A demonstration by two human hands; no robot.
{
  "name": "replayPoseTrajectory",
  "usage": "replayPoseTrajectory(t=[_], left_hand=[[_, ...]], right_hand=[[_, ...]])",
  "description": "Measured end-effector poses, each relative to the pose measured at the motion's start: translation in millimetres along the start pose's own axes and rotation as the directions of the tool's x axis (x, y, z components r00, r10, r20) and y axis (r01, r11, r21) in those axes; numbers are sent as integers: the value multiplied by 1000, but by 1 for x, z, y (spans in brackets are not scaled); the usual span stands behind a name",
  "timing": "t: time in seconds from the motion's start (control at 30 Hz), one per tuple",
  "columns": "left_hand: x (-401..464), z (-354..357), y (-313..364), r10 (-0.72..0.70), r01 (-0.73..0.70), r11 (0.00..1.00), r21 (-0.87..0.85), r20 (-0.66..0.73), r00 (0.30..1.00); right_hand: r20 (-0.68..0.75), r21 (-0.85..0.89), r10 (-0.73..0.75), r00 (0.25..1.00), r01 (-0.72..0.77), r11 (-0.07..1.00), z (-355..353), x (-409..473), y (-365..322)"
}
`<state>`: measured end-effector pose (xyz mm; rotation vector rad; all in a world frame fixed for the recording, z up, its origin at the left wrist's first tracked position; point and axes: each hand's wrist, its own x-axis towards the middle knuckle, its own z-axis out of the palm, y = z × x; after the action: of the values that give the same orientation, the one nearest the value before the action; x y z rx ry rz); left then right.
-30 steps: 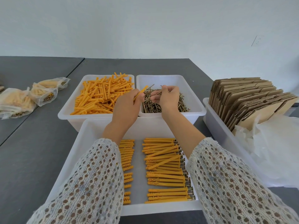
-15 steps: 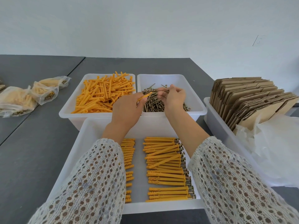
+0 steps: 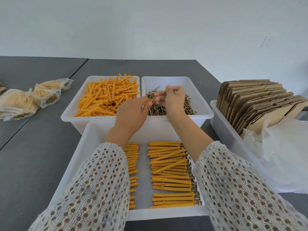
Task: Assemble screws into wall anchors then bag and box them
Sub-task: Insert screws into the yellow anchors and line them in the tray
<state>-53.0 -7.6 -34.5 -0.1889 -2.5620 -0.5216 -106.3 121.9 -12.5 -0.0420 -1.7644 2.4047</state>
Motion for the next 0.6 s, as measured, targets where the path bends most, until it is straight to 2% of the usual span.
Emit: replayPoseTrajectory(t=[0.17, 0.3, 0.37, 0.47, 0.6], left_hand=[[-2, -1, 3, 16, -19, 998, -57, -55, 998], [0, -1, 5, -9, -15, 978, -206, -116, 993], [2, -4, 7, -55, -2, 940, -342, -158, 986], [5, -9, 12, -202, 58, 846, -530, -218, 955], [9, -13, 14, -303, 87, 755, -650, -227, 926]], right_hand=[[-133, 76, 63, 989, -53, 996, -10, 7, -4], [-77, 20, 39, 996, -37, 999, -6, 5, -3], [-53, -7, 17, 998, -17, 1000, -4, 3, -2], [-89, -2, 18, 996, -18, 1000, -8, 5, -4], [-172, 103, 3, 985, 15, 995, -13, 7, -11]])
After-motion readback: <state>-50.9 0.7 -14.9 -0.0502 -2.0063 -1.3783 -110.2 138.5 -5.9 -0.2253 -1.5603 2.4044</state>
